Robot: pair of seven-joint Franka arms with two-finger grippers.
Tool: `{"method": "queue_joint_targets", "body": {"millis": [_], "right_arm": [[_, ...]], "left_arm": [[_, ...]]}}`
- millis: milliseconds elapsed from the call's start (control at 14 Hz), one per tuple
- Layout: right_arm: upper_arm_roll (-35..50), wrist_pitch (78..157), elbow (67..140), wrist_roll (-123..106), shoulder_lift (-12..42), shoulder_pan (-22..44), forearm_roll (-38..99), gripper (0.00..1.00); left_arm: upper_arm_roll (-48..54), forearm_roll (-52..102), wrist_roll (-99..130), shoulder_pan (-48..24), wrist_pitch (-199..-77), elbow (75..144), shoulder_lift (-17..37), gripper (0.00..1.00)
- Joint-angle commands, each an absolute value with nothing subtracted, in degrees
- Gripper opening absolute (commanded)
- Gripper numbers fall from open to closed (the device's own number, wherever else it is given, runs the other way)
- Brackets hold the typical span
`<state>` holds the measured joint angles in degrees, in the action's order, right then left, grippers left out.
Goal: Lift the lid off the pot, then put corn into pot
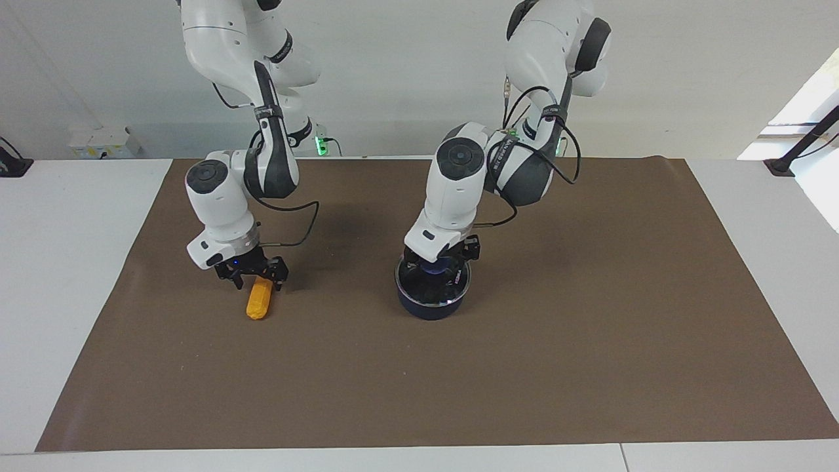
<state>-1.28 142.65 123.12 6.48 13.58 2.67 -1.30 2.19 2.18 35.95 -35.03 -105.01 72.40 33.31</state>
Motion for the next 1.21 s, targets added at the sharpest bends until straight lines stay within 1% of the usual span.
{"method": "queue_joint_targets", "body": {"millis": [0,143,214,286,357,571,714,857,929,1000,1071,1143], "right_arm": [[-0.97,143.7,123.4,6.59,14.15,2.29,-0.88,0.83],[-0.97,143.61,123.4,6.5,14.5,2.2,-0.88,0.65],[-0.97,143.44,123.4,6.5,14.5,2.2,-0.88,0.49],[-0.97,142.83,122.96,6.42,14.5,2.2,-0.97,0.25],[-0.97,142.04,122.52,6.42,14.5,2.63,-0.97,0.0],[-0.97,134.32,117.79,6.5,14.41,3.6,-0.97,0.0],[-0.97,132.02,117.07,6.42,13.37,4.39,-0.97,0.0],[-0.88,128.52,116.55,5.11,10.56,4.48,-1.05,0.0],[-0.53,125.19,114.89,5.01,9.59,4.66,-0.97,0.0],[-0.01,121.85,112.87,5.01,9.49,4.75,-0.97,0.0],[0.0,118.68,110.85,4.92,9.49,4.75,-0.97,0.0],[0.09,115.78,109.09,4.92,9.41,4.75,-0.88,0.0]], "left_arm": [[1.41,0.88,37.18,-36.38,-106.79,74.88,32.52,1.0],[1.41,0.97,37.26,-36.56,-106.61,74.88,32.52,1.0],[1.41,0.97,37.44,-36.65,-106.7,74.88,32.52,1.0],[1.41,0.97,37.79,-36.65,-106.7,74.88,32.52,1.0],[1.41,0.88,37.79,-36.65,-106.7,74.88,32.52,1.0],[1.32,0.88,37.88,-37.0,-106.44,74.88,32.52,1.0],[1.32,0.88,37.97,-37.0,-106.35,74.88,32.43,0.94],[1.32,0.79,37.97,-37.0,-106.35,74.97,32.43,0.83],[1.41,0.62,37.97,-37.0,-106.35,74.88,32.52,0.78],[1.41,0.62,37.88,-37.0,-106.26,74.97,32.43,0.68],[1.41,0.62,37.88,-37.0,-106.26,74.97,32.43,0.61],[1.41,0.62,37.88,-37.0,-106.26,74.97,32.43,0.57]]}}
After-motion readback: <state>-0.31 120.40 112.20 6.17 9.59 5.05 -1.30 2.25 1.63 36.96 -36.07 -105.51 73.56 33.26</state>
